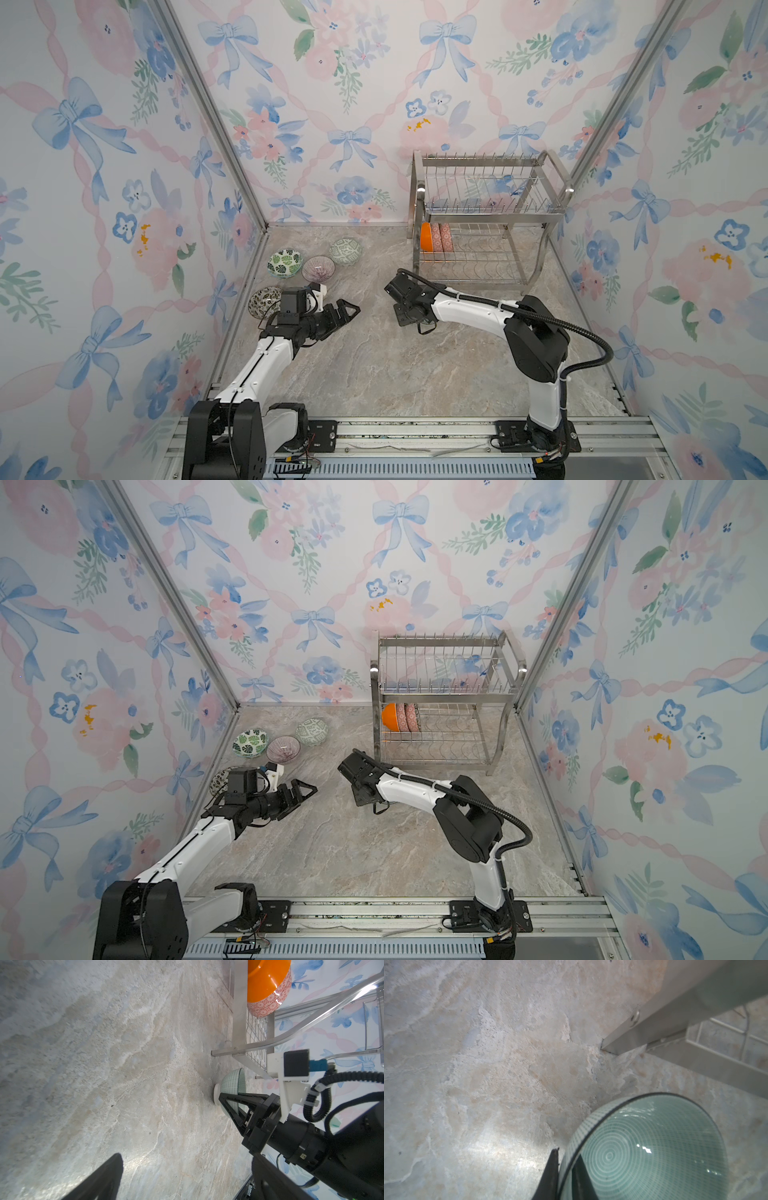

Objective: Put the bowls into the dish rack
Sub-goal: 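Grasp the mint-spiral bowl's rim with the right gripper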

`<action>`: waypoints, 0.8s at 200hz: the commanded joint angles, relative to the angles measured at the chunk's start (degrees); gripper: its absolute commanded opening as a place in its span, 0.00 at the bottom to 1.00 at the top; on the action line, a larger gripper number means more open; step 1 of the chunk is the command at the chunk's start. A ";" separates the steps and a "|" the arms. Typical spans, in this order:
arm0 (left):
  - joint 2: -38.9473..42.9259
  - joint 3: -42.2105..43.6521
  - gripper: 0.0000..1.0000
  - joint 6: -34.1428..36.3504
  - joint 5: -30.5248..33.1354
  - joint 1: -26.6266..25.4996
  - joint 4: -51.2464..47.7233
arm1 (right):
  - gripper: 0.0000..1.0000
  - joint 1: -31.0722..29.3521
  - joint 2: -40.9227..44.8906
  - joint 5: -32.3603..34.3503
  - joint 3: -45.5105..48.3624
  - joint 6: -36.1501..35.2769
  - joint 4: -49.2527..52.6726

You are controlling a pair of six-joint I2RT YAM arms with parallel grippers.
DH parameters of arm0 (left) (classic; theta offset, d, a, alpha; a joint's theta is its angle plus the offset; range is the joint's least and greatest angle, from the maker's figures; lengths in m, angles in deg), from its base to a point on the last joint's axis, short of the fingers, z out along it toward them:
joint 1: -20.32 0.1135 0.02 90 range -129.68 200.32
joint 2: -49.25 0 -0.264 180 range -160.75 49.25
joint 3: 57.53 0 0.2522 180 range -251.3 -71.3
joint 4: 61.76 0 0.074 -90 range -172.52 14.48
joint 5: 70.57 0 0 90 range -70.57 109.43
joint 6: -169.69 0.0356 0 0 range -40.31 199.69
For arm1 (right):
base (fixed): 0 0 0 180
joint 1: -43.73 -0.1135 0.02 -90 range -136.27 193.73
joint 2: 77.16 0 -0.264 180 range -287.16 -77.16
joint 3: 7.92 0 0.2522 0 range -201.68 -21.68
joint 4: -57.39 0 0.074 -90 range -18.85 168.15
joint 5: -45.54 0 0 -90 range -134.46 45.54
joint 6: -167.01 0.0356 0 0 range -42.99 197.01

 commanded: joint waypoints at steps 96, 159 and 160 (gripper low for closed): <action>-0.78 1.51 0.98 -0.85 -2.91 0.44 1.98 | 0.00 0.05 2.78 -3.82 1.57 0.69 -1.80; -1.33 1.69 0.98 -0.89 -4.18 0.29 2.58 | 0.00 0.86 4.52 -5.16 3.63 1.44 -3.85; -1.28 1.67 0.98 -0.94 -4.17 0.23 2.62 | 0.00 0.91 4.54 -5.24 3.62 1.40 -3.89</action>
